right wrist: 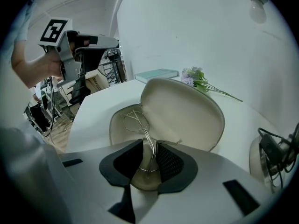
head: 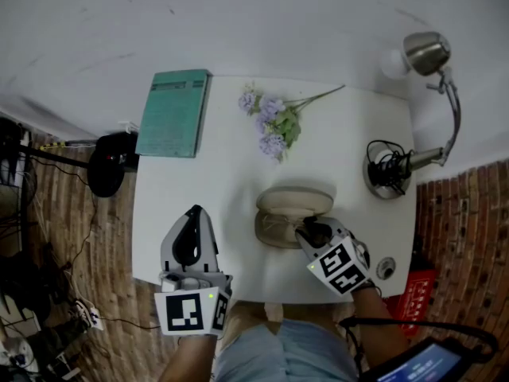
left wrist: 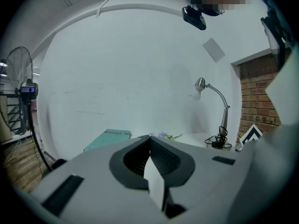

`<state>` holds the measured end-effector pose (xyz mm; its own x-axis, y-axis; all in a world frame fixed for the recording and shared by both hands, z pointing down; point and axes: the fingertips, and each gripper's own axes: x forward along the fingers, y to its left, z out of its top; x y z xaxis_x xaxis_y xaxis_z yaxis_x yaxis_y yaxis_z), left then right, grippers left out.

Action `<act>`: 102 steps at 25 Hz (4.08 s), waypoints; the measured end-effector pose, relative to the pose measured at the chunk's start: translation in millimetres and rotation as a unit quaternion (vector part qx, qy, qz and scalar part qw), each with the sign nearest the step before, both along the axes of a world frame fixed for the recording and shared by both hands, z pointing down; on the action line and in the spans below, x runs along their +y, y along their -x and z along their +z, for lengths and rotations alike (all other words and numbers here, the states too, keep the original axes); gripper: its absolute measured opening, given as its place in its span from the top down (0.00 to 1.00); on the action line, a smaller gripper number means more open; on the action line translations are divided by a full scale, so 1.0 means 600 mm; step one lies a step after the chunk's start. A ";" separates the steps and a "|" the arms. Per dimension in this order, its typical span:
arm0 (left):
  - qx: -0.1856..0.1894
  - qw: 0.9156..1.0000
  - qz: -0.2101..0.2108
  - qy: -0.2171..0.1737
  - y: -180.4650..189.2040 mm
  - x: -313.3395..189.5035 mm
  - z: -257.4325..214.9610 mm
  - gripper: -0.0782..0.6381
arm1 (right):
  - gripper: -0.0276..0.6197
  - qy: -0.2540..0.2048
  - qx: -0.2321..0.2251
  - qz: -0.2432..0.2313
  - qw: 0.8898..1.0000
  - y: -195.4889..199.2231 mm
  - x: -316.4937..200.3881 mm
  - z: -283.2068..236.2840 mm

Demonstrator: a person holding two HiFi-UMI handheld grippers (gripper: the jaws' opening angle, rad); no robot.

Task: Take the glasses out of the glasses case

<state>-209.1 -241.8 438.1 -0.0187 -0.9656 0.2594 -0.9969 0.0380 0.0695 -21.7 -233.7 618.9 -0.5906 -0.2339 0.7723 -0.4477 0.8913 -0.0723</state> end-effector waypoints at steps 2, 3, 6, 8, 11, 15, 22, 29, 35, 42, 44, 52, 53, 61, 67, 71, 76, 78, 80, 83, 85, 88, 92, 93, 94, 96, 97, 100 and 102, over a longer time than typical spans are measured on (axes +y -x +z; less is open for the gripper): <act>0.000 1.000 -0.001 -0.002 0.000 0.000 -0.002 0.88 | 0.80 0.006 0.001 0.000 1.000 0.000 0.000 0.000; 0.000 1.000 -0.002 -0.002 0.001 0.001 -0.002 0.88 | 0.80 0.009 0.002 0.000 1.000 0.000 0.000 0.000; 0.000 1.000 -0.002 -0.003 0.003 0.000 -0.005 0.88 | 0.87 0.009 0.008 -0.001 1.000 -0.002 -0.002 0.001; 0.000 1.000 -0.003 -0.003 0.004 0.000 -0.005 0.88 | 0.88 0.011 0.011 -0.006 1.000 -0.003 -0.002 0.002; 0.000 1.000 -0.005 -0.003 0.005 0.002 -0.005 0.88 | 0.88 0.010 0.015 -0.016 1.000 -0.001 0.000 0.002; 0.001 1.000 -0.004 -0.002 0.004 0.003 -0.004 0.88 | 0.89 -0.011 0.016 -0.035 0.999 0.004 -0.002 -0.001; 0.000 1.000 -0.002 -0.007 0.003 0.003 -0.011 0.88 | 0.91 -0.032 0.009 -0.033 0.999 0.004 -0.004 -0.011; -0.004 1.000 0.001 -0.017 0.003 0.002 -0.026 0.88 | 0.91 -0.069 -0.012 -0.010 0.998 0.009 -0.029 -0.043; -0.007 1.000 0.005 -0.026 -0.001 -0.004 -0.043 0.88 | 0.92 -0.094 -0.023 0.006 0.995 0.008 -0.049 -0.067; -0.015 0.999 0.012 -0.035 -0.006 -0.011 -0.065 0.88 | 0.92 -0.109 -0.042 0.030 0.993 0.006 -0.068 -0.097; -0.019 0.999 0.013 -0.037 -0.008 -0.014 -0.071 0.88 | 0.92 -0.116 -0.051 0.039 0.991 0.004 -0.076 -0.112; -0.030 0.996 0.035 -0.070 -0.028 -0.025 -0.116 0.88 | 0.92 -0.160 -0.094 0.079 0.980 0.000 -0.109 -0.196; -0.031 0.996 0.036 -0.073 -0.031 -0.027 -0.124 0.88 | 0.92 -0.167 -0.100 0.083 0.977 -0.001 -0.113 -0.209; -0.041 0.992 0.049 -0.107 -0.045 -0.039 -0.179 0.88 | 0.92 -0.232 -0.155 0.128 0.952 -0.010 -0.132 -0.329; -0.046 0.989 0.066 -0.121 -0.065 -0.051 -0.224 0.88 | 0.92 -0.291 -0.184 0.153 0.926 -0.030 -0.143 -0.417; -0.049 0.987 0.075 -0.137 -0.076 -0.060 -0.256 0.88 | 0.92 -0.330 -0.204 0.170 0.906 -0.040 -0.150 -0.479; -0.052 0.979 0.086 -0.180 -0.082 -0.069 -0.298 0.88 | 0.92 -0.375 -0.227 0.188 0.879 -0.052 -0.154 -0.555; -0.053 0.973 0.092 -0.206 -0.083 -0.072 -0.318 0.88 | 0.92 -0.391 -0.236 0.193 0.869 -0.055 -0.153 -0.583; -0.053 0.972 0.092 -0.211 -0.084 -0.073 -0.334 0.88 | 0.92 -0.405 -0.243 0.195 0.859 -0.056 -0.151 -0.609; -0.054 0.969 0.094 -0.222 -0.088 -0.074 -0.354 0.88 | 0.92 -0.425 -0.254 0.201 0.845 -0.062 -0.146 -0.642; -0.056 0.965 0.098 -0.238 -0.093 -0.071 -0.363 0.88 | 0.92 -0.439 -0.260 0.202 0.836 -0.067 -0.139 -0.660; -0.055 0.962 0.099 -0.246 -0.095 -0.065 -0.374 0.88 | 0.92 -0.450 -0.262 0.206 0.828 -0.072 -0.129 -0.676; -0.054 0.961 0.100 -0.251 -0.097 -0.062 -0.383 0.88 | 0.92 -0.461 -0.261 0.209 0.822 -0.077 -0.123 -0.688; -0.055 0.961 0.100 -0.252 -0.099 -0.060 -0.384 0.88 | 0.92 -0.463 -0.261 0.210 0.821 -0.078 -0.121 -0.691; -0.055 0.961 0.101 -0.253 -0.100 -0.058 -0.384 0.88 | 0.92 -0.465 -0.262 0.211 0.819 -0.080 -0.118 -0.693; -0.055 0.960 0.101 -0.254 -0.102 -0.055 -0.383 0.88 | 0.92 -0.467 -0.265 0.213 0.816 -0.082 -0.114 -0.695; -0.055 0.960 0.100 -0.255 -0.102 -0.053 -0.383 0.88 | 0.92 -0.467 -0.267 0.214 0.815 -0.083 -0.112 -0.696; -0.054 0.961 0.100 -0.254 -0.103 -0.051 -0.382 0.88 | 0.92 -0.468 -0.268 0.215 0.814 -0.084 -0.109 -0.696; -0.053 0.961 0.099 -0.252 -0.102 -0.050 -0.381 0.88 | 0.92 -0.468 -0.268 0.215 0.814 -0.083 -0.106 -0.696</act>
<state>-147.8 -271.8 209.6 0.1784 -0.9556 -0.2347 -0.9835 -0.1657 -0.0729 28.4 -297.6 201.3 -0.4925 -0.8460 -0.2043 -0.8604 0.4379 0.2606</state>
